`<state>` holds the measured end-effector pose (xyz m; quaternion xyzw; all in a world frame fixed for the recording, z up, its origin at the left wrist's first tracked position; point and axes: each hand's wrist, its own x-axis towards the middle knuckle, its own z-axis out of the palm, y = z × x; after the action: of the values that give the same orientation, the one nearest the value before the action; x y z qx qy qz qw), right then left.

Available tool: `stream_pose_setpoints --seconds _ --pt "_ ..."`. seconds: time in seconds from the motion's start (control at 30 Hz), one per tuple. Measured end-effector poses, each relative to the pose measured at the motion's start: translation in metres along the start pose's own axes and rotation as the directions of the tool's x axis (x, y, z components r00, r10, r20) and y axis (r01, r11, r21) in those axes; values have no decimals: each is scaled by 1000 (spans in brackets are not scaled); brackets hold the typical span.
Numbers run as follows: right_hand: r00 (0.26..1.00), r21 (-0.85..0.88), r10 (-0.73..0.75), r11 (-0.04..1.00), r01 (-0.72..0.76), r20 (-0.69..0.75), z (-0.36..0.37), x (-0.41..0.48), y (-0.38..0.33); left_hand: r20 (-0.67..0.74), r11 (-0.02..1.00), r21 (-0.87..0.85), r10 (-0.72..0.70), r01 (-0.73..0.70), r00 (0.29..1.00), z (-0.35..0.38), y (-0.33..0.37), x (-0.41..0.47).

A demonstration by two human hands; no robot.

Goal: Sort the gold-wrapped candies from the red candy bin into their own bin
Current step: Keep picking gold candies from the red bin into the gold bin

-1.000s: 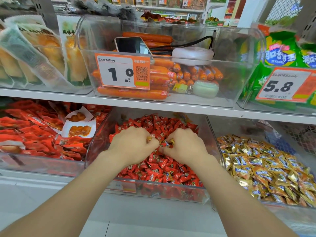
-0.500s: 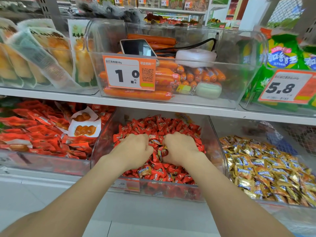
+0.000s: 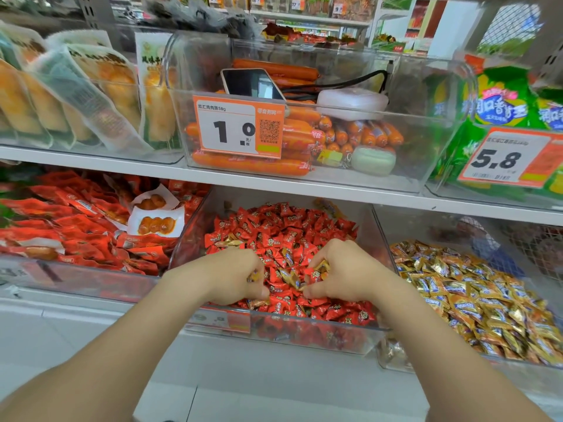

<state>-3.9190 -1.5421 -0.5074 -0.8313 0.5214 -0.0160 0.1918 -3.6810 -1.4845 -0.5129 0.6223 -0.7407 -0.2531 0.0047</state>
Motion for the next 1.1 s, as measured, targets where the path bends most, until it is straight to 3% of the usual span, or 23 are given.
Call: stream_pose_setpoints --seconds 0.13,0.2,0.3,0.4,0.53,0.77,0.97,1.1 --pt "999 -76 -27 997 29 27 -9 -16 2 109 986 163 -59 41 992 7 2 0" --pt "999 -7 -54 999 54 2 -14 -26 2 101 981 182 -80 60 992 7 3 -1" --pt "988 71 -105 991 114 -109 -16 -30 2 -31 992 72 -104 106 994 3 9 -3" --pt "971 -2 -97 995 99 -217 -8 -20 2 -256 995 52 -66 82 964 0 18 -1" --pt "985 -16 -63 998 61 -160 7 -2 0 -365 998 67 8 17 931 4 23 15" --pt "998 -112 -34 993 41 60 9 8 0 -294 975 188 172 -119 940 4 35 31" --pt "996 74 -18 997 25 -86 -1 6 2 -168 934 350 141 -75 976 20 33 48" --pt "991 78 -6 997 16 -137 1 5 4 -129 896 438 139 -69 982 24 33 53"
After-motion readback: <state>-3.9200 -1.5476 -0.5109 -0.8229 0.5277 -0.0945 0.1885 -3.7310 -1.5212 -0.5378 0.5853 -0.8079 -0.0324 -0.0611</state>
